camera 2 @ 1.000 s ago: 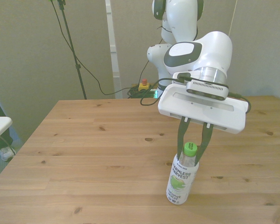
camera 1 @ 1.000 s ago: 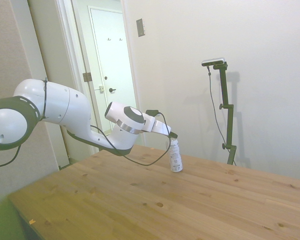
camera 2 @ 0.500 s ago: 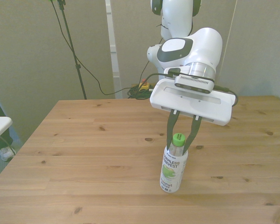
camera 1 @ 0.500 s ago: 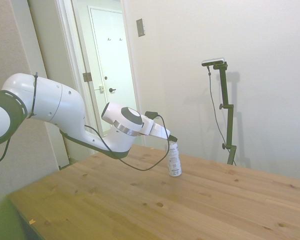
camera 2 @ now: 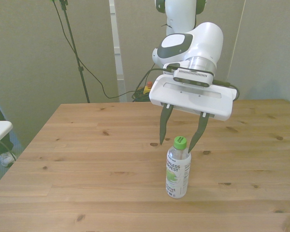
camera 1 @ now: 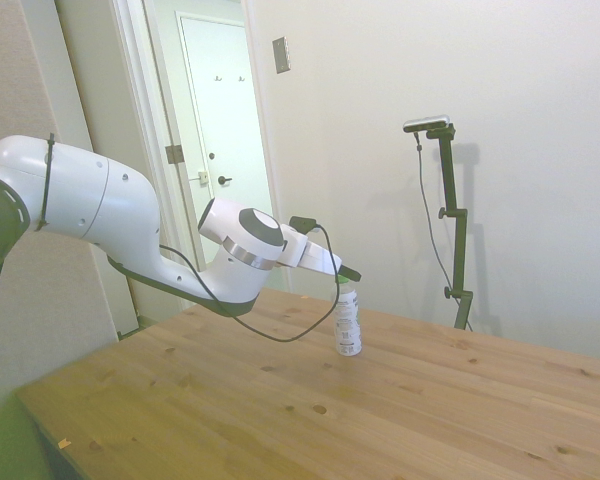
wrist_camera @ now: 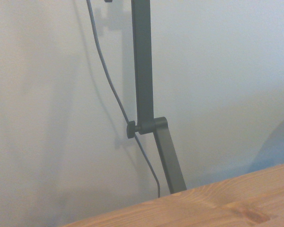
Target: Stand the water bottle
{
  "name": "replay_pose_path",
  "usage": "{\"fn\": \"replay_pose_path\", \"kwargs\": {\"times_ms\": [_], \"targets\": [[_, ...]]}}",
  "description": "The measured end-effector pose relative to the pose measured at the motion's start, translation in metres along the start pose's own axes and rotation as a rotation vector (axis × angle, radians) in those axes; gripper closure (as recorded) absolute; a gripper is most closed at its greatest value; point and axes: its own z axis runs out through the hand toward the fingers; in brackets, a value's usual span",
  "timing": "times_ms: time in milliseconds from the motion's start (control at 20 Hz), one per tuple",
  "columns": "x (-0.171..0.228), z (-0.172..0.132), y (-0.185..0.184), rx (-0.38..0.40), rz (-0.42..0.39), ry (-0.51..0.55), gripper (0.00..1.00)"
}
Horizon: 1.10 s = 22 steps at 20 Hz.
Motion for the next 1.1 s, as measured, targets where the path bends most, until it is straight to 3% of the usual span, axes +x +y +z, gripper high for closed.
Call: {"fn": "replay_pose_path", "kwargs": {"times_ms": [450,850,1100], "targets": [[0.024,-0.068,0.004,0.006,-0.021,-0.071,0.0],[-0.001,-0.112,0.026,-0.159,-0.098,-0.294,0.0],[-0.024,-0.118,0.048,-0.26,-0.148,-0.403,0.0]]}}
